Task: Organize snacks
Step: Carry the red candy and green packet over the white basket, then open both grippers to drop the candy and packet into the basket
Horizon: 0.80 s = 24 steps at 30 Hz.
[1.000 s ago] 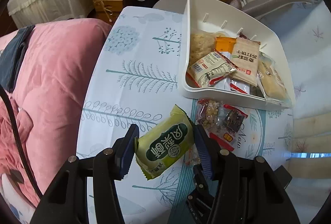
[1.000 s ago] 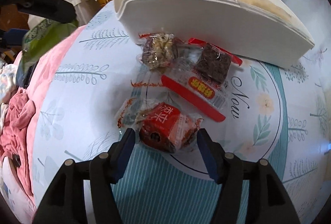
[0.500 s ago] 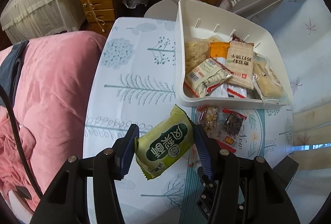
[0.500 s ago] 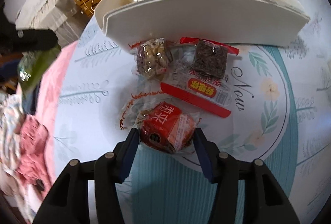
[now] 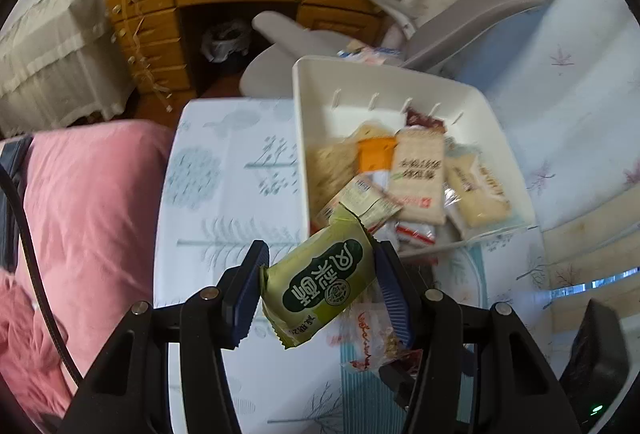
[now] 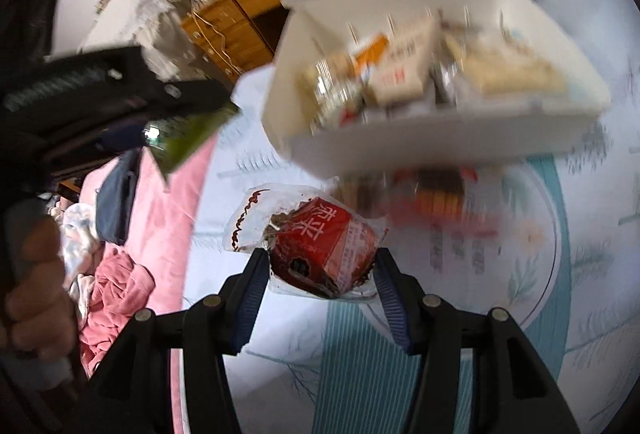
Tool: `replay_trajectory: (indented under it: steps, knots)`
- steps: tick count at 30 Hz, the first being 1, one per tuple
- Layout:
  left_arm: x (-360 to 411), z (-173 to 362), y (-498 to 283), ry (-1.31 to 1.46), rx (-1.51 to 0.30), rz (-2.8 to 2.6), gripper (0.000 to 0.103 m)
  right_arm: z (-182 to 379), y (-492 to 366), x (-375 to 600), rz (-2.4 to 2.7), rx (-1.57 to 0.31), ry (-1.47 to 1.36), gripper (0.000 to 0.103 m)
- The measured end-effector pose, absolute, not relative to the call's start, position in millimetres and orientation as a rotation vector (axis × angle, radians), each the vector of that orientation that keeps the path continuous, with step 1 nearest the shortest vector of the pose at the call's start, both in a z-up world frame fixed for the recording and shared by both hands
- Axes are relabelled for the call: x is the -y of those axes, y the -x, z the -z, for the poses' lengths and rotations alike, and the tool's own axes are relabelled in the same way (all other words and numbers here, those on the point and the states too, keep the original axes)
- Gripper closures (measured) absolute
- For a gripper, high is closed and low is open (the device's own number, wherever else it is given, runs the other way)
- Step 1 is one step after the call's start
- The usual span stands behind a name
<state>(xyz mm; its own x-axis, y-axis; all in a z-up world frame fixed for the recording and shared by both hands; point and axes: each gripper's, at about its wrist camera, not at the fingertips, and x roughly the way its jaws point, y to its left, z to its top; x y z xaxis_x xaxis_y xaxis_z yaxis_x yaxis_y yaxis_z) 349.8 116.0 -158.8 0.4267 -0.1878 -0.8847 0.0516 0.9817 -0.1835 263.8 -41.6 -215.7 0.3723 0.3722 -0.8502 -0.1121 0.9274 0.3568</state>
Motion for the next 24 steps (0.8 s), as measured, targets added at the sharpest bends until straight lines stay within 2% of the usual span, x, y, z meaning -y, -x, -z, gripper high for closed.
replay_trajectory:
  steps: [8, 20, 22, 24]
  knots:
    - [-102.4, 149.9, -367.3, 0.130, -1.041, 0.188, 0.049, 186.5, -289.4, 55.8, -0.288, -1.029, -0.240, 0.049]
    - [-85.1, 185.9, -392.2, 0.194, -1.051, 0.219, 0.049, 175.5, -326.1, 86.1, -0.166, -0.836, -0.117, 0.049]
    - [-84.8, 191.7, -394.3, 0.198, -1.058, 0.193, 0.046, 176.7, -326.7, 89.2, -0.162, -0.808, -0.103, 0.048]
    - [-86.4, 197.8, -397.5, 0.212, -1.071, 0.174, 0.038, 177.2, -326.9, 91.7, -0.154, -0.777, -0.088, 0.048]
